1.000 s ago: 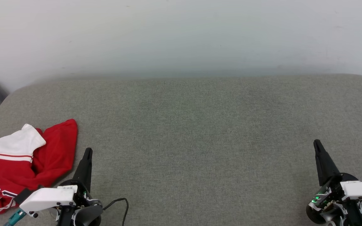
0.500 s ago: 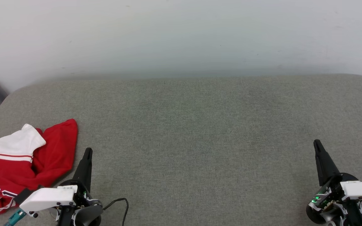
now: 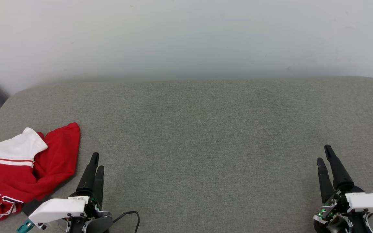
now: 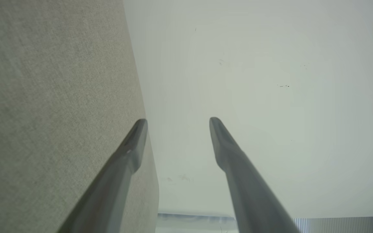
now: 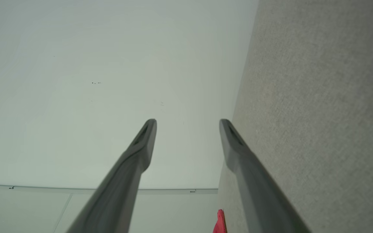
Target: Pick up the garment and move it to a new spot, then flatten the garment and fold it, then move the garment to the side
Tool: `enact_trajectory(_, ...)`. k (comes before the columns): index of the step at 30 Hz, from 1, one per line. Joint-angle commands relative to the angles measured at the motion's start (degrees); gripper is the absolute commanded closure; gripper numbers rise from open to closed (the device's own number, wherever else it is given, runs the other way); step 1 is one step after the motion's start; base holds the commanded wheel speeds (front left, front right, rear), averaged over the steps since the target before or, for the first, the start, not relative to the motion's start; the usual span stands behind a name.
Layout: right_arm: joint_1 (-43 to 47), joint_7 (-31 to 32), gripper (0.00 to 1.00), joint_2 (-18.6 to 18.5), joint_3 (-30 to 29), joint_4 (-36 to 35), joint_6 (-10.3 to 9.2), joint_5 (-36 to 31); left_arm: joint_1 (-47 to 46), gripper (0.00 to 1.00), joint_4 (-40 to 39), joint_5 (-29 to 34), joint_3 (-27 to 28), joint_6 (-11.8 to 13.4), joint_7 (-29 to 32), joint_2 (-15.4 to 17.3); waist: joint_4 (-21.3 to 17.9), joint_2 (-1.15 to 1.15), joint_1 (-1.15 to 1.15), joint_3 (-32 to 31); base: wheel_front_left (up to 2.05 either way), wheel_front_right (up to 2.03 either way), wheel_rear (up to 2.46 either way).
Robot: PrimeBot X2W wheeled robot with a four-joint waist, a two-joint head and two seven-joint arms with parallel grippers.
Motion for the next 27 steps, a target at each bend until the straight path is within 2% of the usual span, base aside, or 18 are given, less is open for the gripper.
enact_trajectory(1, -0.76, -0.86, 0.00, -0.11, 0.52, -1.70, 0.01, -0.86, -1.55, 0.00, -1.52, 0.83, -0.64, -0.03, -0.81, 0.10, 0.00, 0.00, 0.00, 0.00, 0.00, 0.00, 0.00)
enact_trajectory(8, -0.47, -2.79, 0.00, -0.81, 1.98, -2.95, 0.01, -6.27, -1.63, 0.00, -3.20, 5.82, -1.88, -0.03, -2.66, 0.12, 0.06, 0.00, 0.00, -0.03, 0.00, 0.00, 0.00)
enact_trajectory(27, 0.58, -6.85, 0.00, -0.44, 3.35, -6.54, 0.01, -31.86, -1.92, 0.00, -7.28, 31.83, -6.15, -0.03, -7.01, 0.55, 0.38, 0.00, 0.00, -0.15, 0.00, 0.00, 0.00)
